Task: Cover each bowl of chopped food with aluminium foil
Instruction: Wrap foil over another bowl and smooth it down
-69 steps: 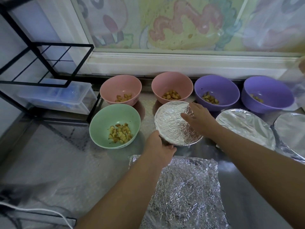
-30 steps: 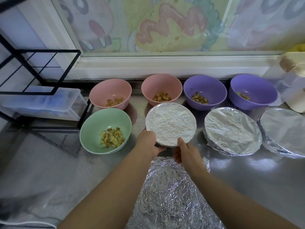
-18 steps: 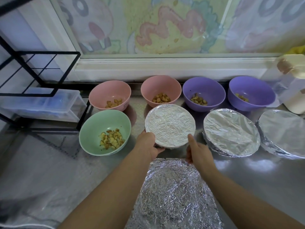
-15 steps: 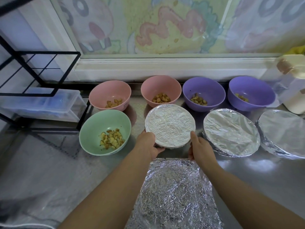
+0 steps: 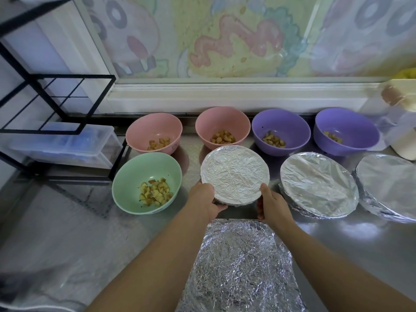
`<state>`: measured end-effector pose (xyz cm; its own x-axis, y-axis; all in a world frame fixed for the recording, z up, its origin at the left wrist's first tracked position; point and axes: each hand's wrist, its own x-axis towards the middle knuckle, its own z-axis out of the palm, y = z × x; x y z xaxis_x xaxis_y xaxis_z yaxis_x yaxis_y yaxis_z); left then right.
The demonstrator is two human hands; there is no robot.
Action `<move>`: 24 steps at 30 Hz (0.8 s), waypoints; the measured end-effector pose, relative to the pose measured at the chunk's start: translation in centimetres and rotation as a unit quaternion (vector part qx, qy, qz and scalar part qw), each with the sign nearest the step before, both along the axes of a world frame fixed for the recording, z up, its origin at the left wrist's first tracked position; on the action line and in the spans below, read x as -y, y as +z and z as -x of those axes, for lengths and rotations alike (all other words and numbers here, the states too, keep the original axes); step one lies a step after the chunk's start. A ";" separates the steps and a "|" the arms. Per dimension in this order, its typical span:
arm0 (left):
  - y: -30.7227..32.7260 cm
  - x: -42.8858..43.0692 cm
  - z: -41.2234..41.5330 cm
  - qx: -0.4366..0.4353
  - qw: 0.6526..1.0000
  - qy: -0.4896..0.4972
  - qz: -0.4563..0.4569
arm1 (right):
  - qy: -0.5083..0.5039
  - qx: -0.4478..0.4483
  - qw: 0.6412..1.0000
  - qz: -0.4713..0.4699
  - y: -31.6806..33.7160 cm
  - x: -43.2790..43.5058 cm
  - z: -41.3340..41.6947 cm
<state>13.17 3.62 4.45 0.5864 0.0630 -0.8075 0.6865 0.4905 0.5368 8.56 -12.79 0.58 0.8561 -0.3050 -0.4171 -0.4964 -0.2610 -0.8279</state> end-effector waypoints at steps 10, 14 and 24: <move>0.0 -0.5 1.9 -0.008 1.000 -0.015 -0.017 | -0.084 -0.024 0.990 -0.115 -0.2 -0.1 -2.1; 0.3 -0.8 0.5 0.020 1.000 -0.008 -0.002 | -0.170 -0.022 0.958 -0.230 -0.7 -0.3 -3.3; 0.5 0.0 2.4 0.009 1.000 0.013 0.017 | -0.177 -0.024 0.924 -0.337 0.4 -0.6 -3.4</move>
<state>10.75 3.61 5.00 0.5988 0.0506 -0.7993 0.6641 0.5265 0.5309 11.97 -12.18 0.97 0.7279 -0.2203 -0.6493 -0.4918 0.4921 -0.7183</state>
